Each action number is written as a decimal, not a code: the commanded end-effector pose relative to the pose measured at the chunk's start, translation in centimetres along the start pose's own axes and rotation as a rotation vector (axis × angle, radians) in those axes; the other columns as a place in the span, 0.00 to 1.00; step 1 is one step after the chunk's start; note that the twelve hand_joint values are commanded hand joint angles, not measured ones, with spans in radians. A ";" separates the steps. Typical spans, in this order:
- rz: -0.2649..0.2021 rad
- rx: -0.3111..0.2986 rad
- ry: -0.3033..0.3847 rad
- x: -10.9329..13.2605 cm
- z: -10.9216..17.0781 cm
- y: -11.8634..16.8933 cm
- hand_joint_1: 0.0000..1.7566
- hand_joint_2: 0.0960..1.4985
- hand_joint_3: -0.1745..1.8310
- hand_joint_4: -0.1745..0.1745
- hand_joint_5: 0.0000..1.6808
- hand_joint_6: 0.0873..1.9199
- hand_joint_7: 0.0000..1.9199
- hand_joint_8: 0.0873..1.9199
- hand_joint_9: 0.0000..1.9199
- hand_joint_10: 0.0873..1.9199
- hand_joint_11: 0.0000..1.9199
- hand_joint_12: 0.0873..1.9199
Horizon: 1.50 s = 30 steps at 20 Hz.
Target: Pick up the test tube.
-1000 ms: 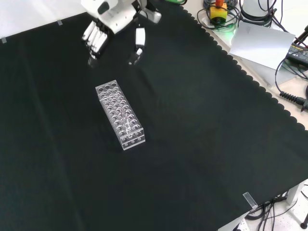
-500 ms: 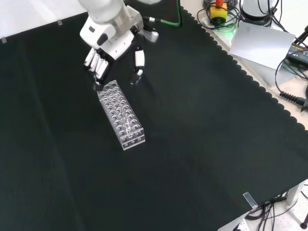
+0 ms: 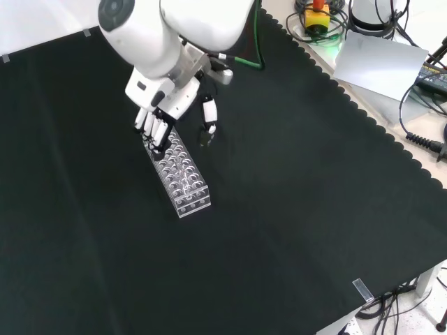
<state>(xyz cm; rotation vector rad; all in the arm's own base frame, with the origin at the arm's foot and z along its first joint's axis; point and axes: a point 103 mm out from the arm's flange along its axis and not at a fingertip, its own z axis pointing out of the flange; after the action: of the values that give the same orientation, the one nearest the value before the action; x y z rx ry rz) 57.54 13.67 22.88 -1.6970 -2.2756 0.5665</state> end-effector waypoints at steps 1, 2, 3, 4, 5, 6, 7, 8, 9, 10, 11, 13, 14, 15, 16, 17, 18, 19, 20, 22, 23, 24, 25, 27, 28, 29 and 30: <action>-0.030 0.053 -0.043 1.2 1.7 0.8 0.50 0.40 0.38 0.12 0.27 0.21 0.36 0.43 0.27 0.42 0.15 0.76; -0.029 0.055 -0.043 1.3 1.8 0.9 0.50 0.40 0.38 0.12 0.27 0.22 0.36 0.43 0.28 0.42 0.15 0.76; -0.029 0.056 -0.047 1.3 2.0 1.0 0.50 0.40 0.38 0.12 0.27 0.22 0.37 0.43 0.28 0.42 0.15 0.76; -0.028 0.057 -0.051 1.4 2.1 1.1 0.50 0.40 0.38 0.11 0.27 0.24 0.37 0.43 0.28 0.42 0.15 0.76; -0.027 0.058 -0.054 1.4 2.2 1.2 0.50 0.40 0.38 0.11 0.27 0.25 0.38 0.44 0.28 0.42 0.15 0.76; -0.024 0.057 -0.059 1.4 2.2 1.4 0.50 0.39 0.38 0.11 0.27 0.27 0.39 0.44 0.29 0.41 0.16 0.75; -0.022 0.054 -0.065 1.4 2.2 1.5 0.50 0.39 0.39 0.11 0.27 0.28 0.40 0.44 0.29 0.41 0.16 0.75; -0.019 0.046 -0.071 1.4 2.3 1.7 0.50 0.39 0.39 0.10 0.27 0.29 0.41 0.44 0.30 0.41 0.16 0.75; -0.017 0.038 -0.079 1.4 2.3 1.8 0.51 0.39 0.39 0.10 0.28 0.30 0.42 0.45 0.31 0.41 0.16 0.75; -0.012 0.031 -0.085 1.5 2.3 2.0 0.51 0.39 0.39 0.10 0.28 0.31 0.44 0.45 0.32 0.40 0.17 0.75; -0.006 0.022 -0.091 1.5 2.3 2.1 0.51 0.39 0.39 0.10 0.29 0.32 0.45 0.45 0.33 0.40 0.18 0.75; 0.001 0.007 -0.106 1.7 2.4 2.5 0.52 0.38 0.39 0.10 0.32 0.35 0.47 0.44 0.36 0.39 0.19 0.74; 0.003 0.001 -0.113 1.8 2.4 2.7 0.52 0.38 0.39 0.10 0.33 0.35 0.48 0.44 0.37 0.39 0.19 0.74; 0.007 -0.003 -0.118 1.8 2.4 2.9 0.52 0.38 0.40 0.10 0.34 0.36 0.50 0.44 0.38 0.38 0.20 0.73; 0.011 -0.007 -0.117 1.9 2.4 3.1 0.52 0.38 0.40 0.09 0.36 0.37 0.52 0.43 0.40 0.37 0.21 0.73; 0.016 -0.009 -0.115 1.9 2.4 3.3 0.53 0.37 0.40 0.09 0.37 0.37 0.54 0.42 0.42 0.36 0.22 0.72; 0.021 -0.007 -0.111 1.9 2.4 3.5 0.53 0.37 0.40 0.08 0.39 0.37 0.57 0.41 0.45 0.35 0.23 0.71; 0.025 -0.007 -0.108 1.9 2.4 3.7 0.53 0.37 0.40 0.07 0.40 0.37 0.60 0.40 0.48 0.34 0.24 0.71; 0.029 -0.004 -0.108 1.9 2.5 3.9 0.54 0.37 0.40 0.07 0.42 0.37 0.62 0.40 0.50 0.33 0.26 0.70; 0.035 -0.001 -0.106 1.9 2.6 4.2 0.54 0.37 0.40 0.06 0.45 0.37 0.64 0.39 0.54 0.32 0.28 0.69; 0.040 -0.001 -0.099 1.8 2.6 4.4 0.54 0.36 0.41 0.06 0.46 0.37 0.65 0.38 0.56 0.32 0.29 0.69; 0.045 0.001 -0.091 1.8 2.6 4.5 0.54 0.36 0.41 0.06 0.46 0.37 0.66 0.38 0.57 0.31 0.29 0.69; 0.049 0.002 -0.087 1.8 2.7 4.7 0.55 0.36 0.41 0.05 0.47 0.37 0.66 0.38 0.58 0.31 0.30 0.69; 0.058 0.008 -0.075 1.8 2.9 5.0 0.56 0.36 0.41 0.04 0.49 0.36 0.69 0.35 0.61 0.30 0.33 0.67; 0.066 0.009 -0.061 1.7 3.0 5.1 0.56 0.36 0.41 0.03 0.50 0.36 0.70 0.33 0.63 0.30 0.35 0.67; 0.073 0.010 -0.049 1.7 3.1 5.3 0.57 0.36 0.41 0.03 0.51 0.35 0.71 0.32 0.65 0.30 0.36 0.66; 0.080 0.009 -0.034 1.7 3.2 5.4 0.57 0.36 0.41 0.02 0.53 0.35 0.72 0.31 0.66 0.30 0.37 0.66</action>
<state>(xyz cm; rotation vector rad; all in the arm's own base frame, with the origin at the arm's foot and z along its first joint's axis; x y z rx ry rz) 60.13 16.25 18.24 -1.7640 -2.2961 0.6561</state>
